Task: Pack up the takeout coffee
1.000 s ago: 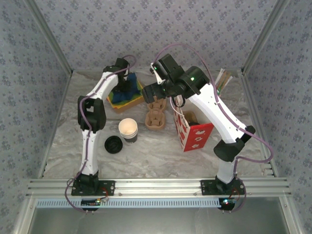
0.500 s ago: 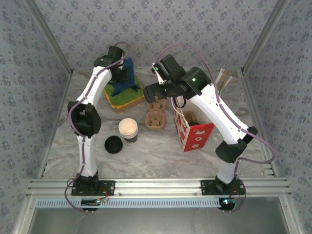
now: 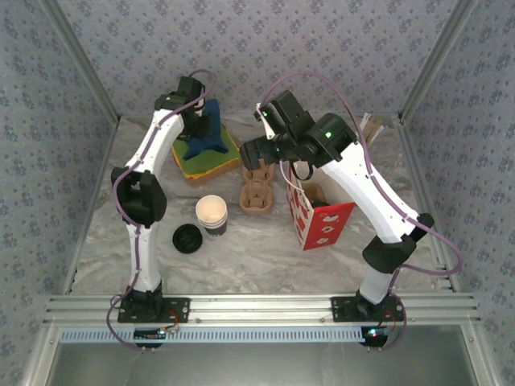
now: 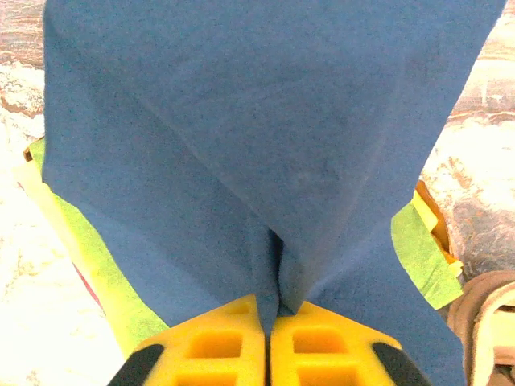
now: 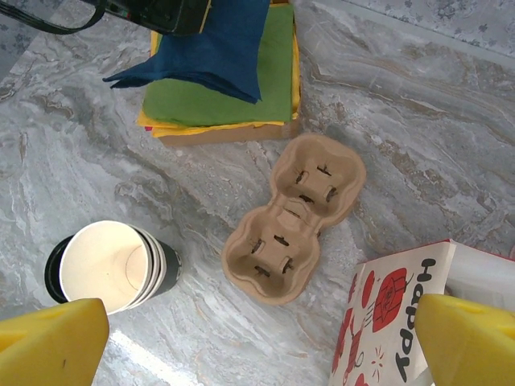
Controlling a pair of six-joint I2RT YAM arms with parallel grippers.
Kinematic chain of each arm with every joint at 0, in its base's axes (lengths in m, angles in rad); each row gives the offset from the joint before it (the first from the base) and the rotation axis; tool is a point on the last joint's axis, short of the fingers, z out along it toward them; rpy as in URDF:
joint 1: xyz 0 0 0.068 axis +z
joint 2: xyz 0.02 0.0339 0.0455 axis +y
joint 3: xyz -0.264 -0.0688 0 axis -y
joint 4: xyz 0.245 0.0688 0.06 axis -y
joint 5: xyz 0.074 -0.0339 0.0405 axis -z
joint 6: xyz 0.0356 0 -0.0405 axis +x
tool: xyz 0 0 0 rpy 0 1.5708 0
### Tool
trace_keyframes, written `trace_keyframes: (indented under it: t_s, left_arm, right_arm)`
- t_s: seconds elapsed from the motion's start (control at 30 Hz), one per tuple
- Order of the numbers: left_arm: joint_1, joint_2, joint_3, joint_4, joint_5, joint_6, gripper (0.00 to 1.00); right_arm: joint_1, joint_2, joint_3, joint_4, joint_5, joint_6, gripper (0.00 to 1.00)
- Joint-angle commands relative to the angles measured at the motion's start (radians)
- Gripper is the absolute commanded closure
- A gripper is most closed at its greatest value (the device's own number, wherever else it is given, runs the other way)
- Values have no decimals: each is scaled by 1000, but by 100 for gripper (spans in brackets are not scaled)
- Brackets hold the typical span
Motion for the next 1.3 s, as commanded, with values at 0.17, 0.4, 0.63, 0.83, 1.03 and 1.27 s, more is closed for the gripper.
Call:
trace_keyframes:
  t_s: [0.17, 0.4, 0.63, 0.83, 1.03, 1.27]
  left_arm:
    - [-14, -64, 15, -25, 31, -10, 96]
    - [-55, -175, 32, -32, 67, -40, 96]
    - [-145, -285, 36, -4, 88, -81, 97]
    - [-262, -351, 86, 12, 62, -116, 98]
    - [-431, -379, 137, 90, 41, -102, 97]
    - [-612, -351, 221, 181, -1, -64, 97]
  right_arm:
    - [9, -46, -4, 3, 42, 17, 0]
    - [9, -106, 10, 3, 111, 11, 0]
    - [9, -255, -108, 65, 170, 28, 0]
    - [0, -438, -241, 98, 244, 75, 0]
    - [-31, -616, -362, 74, 295, 125, 0]
    - [-59, -796, -491, 13, 339, 174, 0]
